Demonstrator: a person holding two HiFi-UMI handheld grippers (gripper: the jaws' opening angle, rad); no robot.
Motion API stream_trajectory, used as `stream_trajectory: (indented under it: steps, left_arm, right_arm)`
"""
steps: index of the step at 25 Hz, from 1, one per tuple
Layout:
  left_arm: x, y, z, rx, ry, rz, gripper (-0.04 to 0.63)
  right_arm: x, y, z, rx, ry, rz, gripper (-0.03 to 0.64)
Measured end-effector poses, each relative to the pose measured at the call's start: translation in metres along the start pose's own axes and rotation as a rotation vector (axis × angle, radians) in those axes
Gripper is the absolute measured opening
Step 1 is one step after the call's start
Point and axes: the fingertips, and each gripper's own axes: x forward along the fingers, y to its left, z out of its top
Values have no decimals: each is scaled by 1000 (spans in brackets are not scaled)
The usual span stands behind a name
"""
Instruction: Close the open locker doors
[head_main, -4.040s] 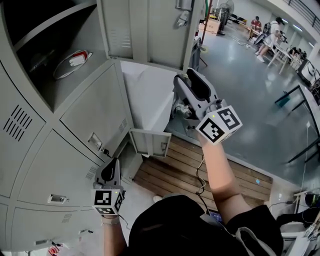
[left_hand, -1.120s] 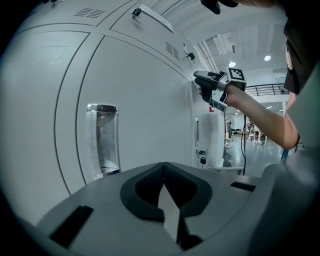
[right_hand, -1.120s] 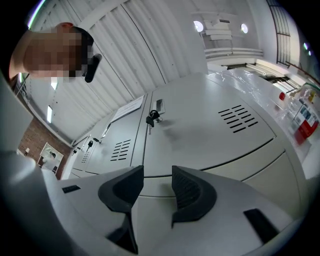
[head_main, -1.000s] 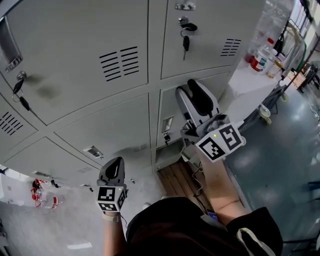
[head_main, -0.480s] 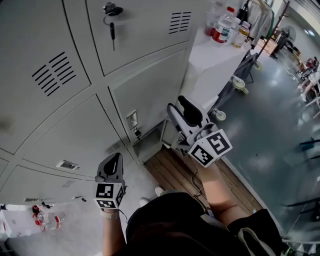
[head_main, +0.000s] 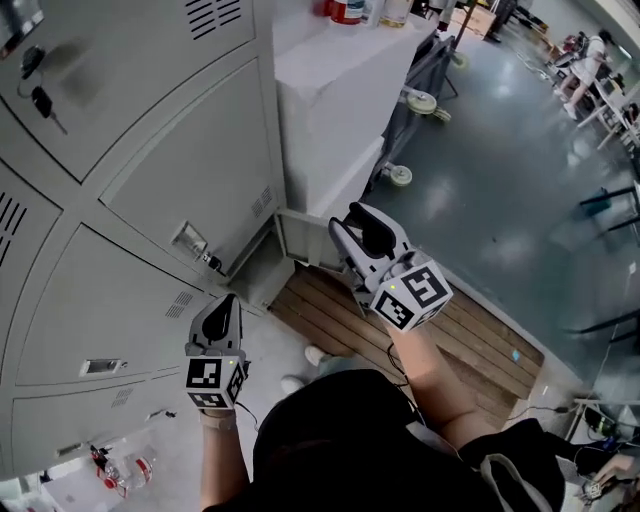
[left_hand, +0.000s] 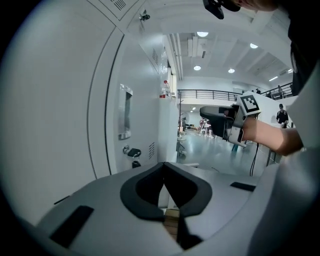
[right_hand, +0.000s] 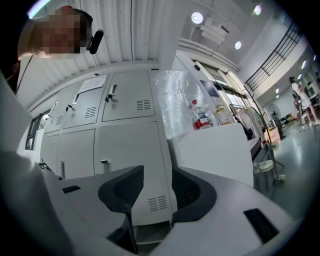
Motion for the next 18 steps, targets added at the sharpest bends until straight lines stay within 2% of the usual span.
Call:
stream_trajectory:
  steps: [6, 9, 13, 18]
  left_arm:
    - [30, -32, -13, 35, 61, -88, 18]
    - [39, -39, -23, 35, 92, -101, 18]
    - [46, -46, -32, 40, 128, -115, 18]
    - [52, -51, -48, 41, 176, -122, 18]
  right_arm:
    - [-41, -45, -50, 46, 72, -116, 187]
    - [-53, -62, -82, 65, 127, -151, 187]
    - [-64, -81, -125, 21, 224, -183, 189]
    - [-69, -109, -174, 47, 305, -215, 189]
